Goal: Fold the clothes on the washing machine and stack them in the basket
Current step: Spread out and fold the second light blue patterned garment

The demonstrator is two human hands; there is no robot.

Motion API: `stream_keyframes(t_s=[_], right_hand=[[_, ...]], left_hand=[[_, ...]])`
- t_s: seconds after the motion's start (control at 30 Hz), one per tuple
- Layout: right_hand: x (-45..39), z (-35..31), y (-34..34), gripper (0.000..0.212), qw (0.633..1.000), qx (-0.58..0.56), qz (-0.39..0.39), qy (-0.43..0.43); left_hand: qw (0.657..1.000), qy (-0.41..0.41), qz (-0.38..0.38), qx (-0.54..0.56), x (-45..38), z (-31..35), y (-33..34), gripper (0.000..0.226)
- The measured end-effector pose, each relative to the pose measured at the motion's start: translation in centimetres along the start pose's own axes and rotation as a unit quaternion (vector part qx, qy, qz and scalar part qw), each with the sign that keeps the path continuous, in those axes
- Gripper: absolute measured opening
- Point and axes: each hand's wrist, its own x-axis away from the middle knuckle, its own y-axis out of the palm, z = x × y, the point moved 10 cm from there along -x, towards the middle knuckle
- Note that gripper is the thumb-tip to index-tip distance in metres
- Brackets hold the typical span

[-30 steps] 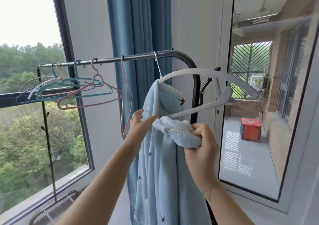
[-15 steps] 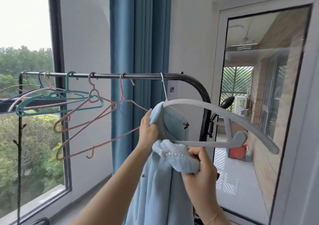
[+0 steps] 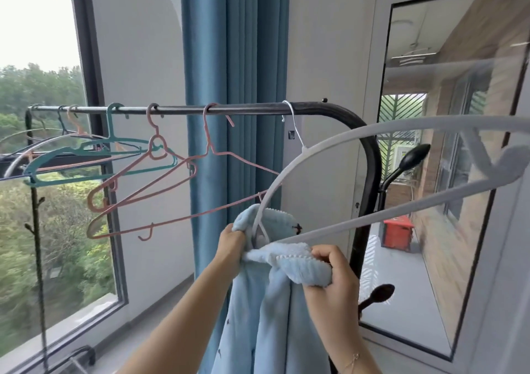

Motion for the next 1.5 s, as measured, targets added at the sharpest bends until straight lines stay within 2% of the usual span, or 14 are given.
stream_keyframes(t_s=[0.23, 0.4, 0.5, 0.6, 0.7, 0.8, 0.97, 1.07, 1.13, 1.2, 1.37, 1.4, 1.47, 1.5], right_hand=[[2.3, 0.8, 2.1, 0.040, 0.997, -0.018, -0.050, 0.052], [4.4, 0.1, 4.9, 0.050, 0.963, -0.202, -0.073, 0.165], [5.8, 1.0, 7.2, 0.044, 0.901, -0.339, -0.058, 0.264], [8.1, 0.7, 11.2, 0.015, 0.838, -0.424, -0.105, 0.327], [11.9, -1.1, 15.9, 0.005, 0.733, -0.516, -0.159, 0.415], [16.6, -4.2, 20.3, 0.016, 0.630, -0.551, -0.202, 0.508], [21.2, -11.8, 25.8, 0.014, 0.490, -0.621, -0.234, 0.566], [24.5, -18.1, 30.1, 0.008, 0.408, -0.651, -0.271, 0.580], [26.6, -22.4, 32.7, 0.007, 0.383, -0.646, -0.303, 0.586], [28.1, -26.1, 34.1, 0.018, 0.361, -0.643, -0.333, 0.587], [31.9, -32.0, 38.7, 0.025, 0.442, -0.606, -0.351, 0.560], [33.6, -34.4, 40.6, 0.020, 0.424, -0.599, -0.365, 0.573], [36.4, -36.5, 43.8, 0.007, 0.331, -0.611, -0.361, 0.622], [38.0, -37.6, 45.1, 0.021, 0.292, -0.609, -0.352, 0.648]], left_hand=[[0.998, -0.036, 0.055, 0.004, 0.4, -5.0, -5.2, 0.032], [0.985, -0.068, 0.155, 0.033, 3.1, -7.5, -11.9, 0.029], [0.975, -0.075, 0.196, 0.069, 5.9, -8.4, -16.3, 0.031], [0.964, -0.063, 0.246, 0.075, 9.6, -9.2, -21.8, 0.024], [0.947, -0.043, 0.301, 0.105, 14.2, -9.5, -27.2, 0.017], [0.936, 0.001, 0.334, 0.110, 18.6, -8.0, -32.3, 0.025], [0.957, 0.054, 0.232, 0.168, 22.7, -5.3, -37.4, 0.019], [0.942, 0.054, 0.265, 0.197, 27.0, -5.2, -44.4, 0.031], [0.935, 0.047, 0.266, 0.229, 29.9, -5.8, -49.2, 0.061], [0.934, 0.035, 0.257, 0.247, 32.4, -6.0, -52.0, 0.039], [0.962, -0.068, 0.244, 0.105, 37.8, -7.1, -58.1, 0.033], [0.963, -0.086, 0.235, 0.096, 39.6, -7.2, -60.2, 0.039], [0.962, -0.097, 0.240, 0.092, 41.9, -6.9, -62.8, 0.044], [0.959, -0.090, 0.254, 0.088, 43.4, -6.2, -64.0, 0.041]])
